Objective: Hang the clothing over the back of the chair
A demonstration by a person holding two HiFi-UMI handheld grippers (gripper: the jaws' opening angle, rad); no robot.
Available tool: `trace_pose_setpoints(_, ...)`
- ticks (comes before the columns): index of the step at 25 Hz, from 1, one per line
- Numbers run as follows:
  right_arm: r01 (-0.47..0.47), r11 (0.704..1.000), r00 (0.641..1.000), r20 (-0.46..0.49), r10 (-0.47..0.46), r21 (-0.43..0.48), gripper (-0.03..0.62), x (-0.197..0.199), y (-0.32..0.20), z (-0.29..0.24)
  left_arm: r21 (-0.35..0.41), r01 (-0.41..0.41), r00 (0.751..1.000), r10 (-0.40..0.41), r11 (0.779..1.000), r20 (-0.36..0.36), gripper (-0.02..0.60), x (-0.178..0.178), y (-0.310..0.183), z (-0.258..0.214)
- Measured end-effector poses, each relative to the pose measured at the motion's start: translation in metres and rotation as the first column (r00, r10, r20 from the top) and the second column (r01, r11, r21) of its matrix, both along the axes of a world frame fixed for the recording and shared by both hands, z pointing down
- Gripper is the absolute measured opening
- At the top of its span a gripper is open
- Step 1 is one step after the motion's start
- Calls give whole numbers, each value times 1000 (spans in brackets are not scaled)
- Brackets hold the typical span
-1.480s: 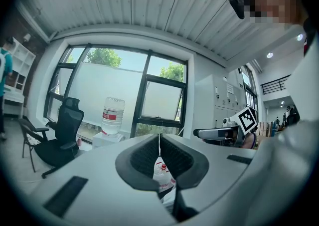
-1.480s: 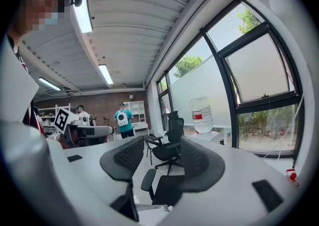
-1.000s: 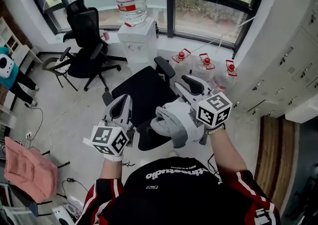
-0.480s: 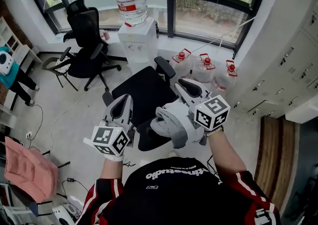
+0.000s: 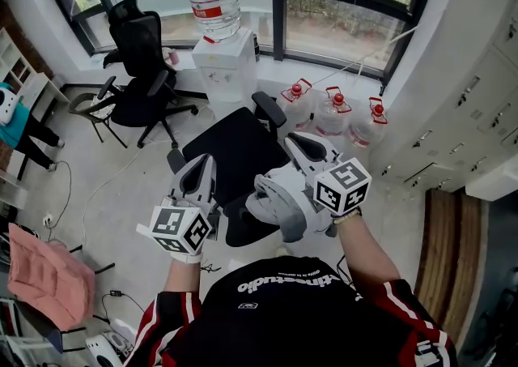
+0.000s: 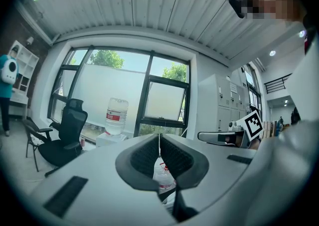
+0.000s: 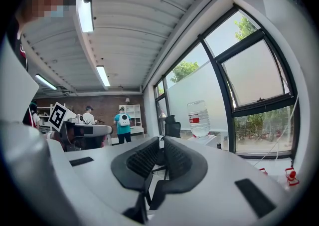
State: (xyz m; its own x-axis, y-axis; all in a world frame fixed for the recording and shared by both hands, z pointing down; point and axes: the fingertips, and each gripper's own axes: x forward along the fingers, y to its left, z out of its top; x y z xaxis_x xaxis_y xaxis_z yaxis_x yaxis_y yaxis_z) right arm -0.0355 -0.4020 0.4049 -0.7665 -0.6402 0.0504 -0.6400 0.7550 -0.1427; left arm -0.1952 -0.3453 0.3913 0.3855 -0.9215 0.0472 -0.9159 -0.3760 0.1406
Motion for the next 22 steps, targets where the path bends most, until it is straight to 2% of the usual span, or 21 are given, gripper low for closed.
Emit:
trace_pose_setpoints(5, -18, 1000, 1000, 6, 18, 2, 41, -2, 1, 4, 1, 12, 1000, -12, 1000, 2, 28, 0, 0, 2)
trace_pose_setpoints(14, -54, 996, 997, -42, 57, 75, 15, -6, 4, 5, 15, 42, 999, -42, 999, 4, 28, -5, -1, 3)
trace_pose_setpoints(22, -103, 991, 994, -36, 106, 80, 17, -1, -2, 5, 38, 67, 998, -67, 997, 3, 28, -7, -2, 2)
